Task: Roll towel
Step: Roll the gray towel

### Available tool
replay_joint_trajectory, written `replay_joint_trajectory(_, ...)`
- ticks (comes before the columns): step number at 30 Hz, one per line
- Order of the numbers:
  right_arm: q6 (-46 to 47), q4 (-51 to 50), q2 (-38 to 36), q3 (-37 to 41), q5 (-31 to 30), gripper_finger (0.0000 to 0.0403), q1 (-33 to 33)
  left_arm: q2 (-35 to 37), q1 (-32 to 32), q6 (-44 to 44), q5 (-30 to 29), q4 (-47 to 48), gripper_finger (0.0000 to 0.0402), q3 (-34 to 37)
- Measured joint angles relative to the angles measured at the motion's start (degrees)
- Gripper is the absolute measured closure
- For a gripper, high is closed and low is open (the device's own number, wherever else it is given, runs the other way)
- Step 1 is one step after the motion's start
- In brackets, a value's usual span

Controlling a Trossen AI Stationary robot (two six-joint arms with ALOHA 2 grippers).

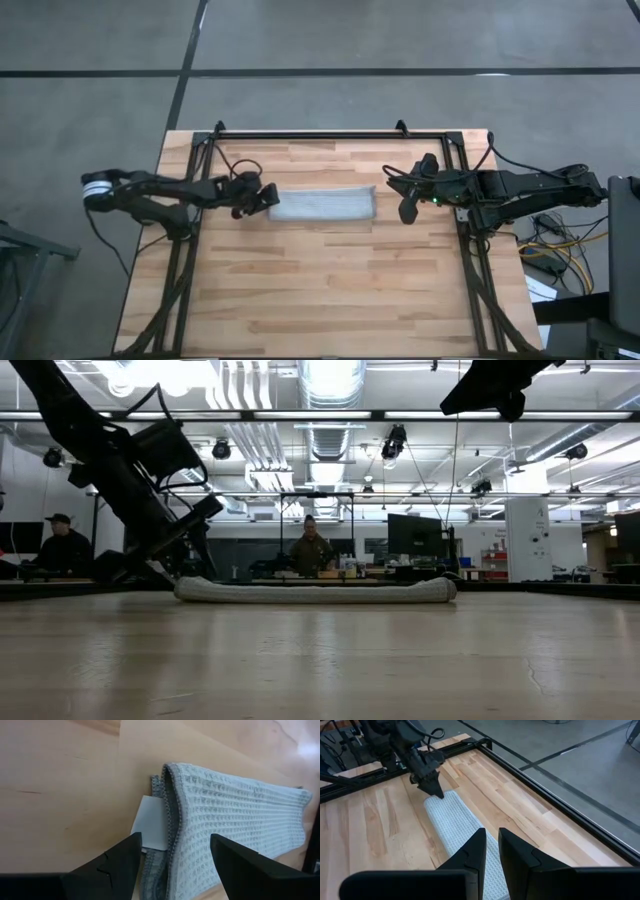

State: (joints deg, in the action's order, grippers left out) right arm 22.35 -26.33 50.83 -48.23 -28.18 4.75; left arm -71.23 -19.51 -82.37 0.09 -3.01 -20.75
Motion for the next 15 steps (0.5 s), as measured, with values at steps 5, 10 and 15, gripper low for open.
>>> replay_joint_trajectory(5,0.0,0.0,0.0,0.0,0.0,0.0353,0.0,-1.7,0.0,0.8,0.6,0.0,0.0158,-1.4)
replay_joint_trajectory(10,0.0,0.0,0.0,0.0,0.0,0.0353,0.0,-3.2,0.0,1.6,1.9,0.0,0.0158,-2.4)
replay_joint_trajectory(15,0.0,0.0,0.0,0.0,0.0,0.0353,0.0,-4.1,0.0,1.7,3.0,-0.4,0.0166,-2.6)
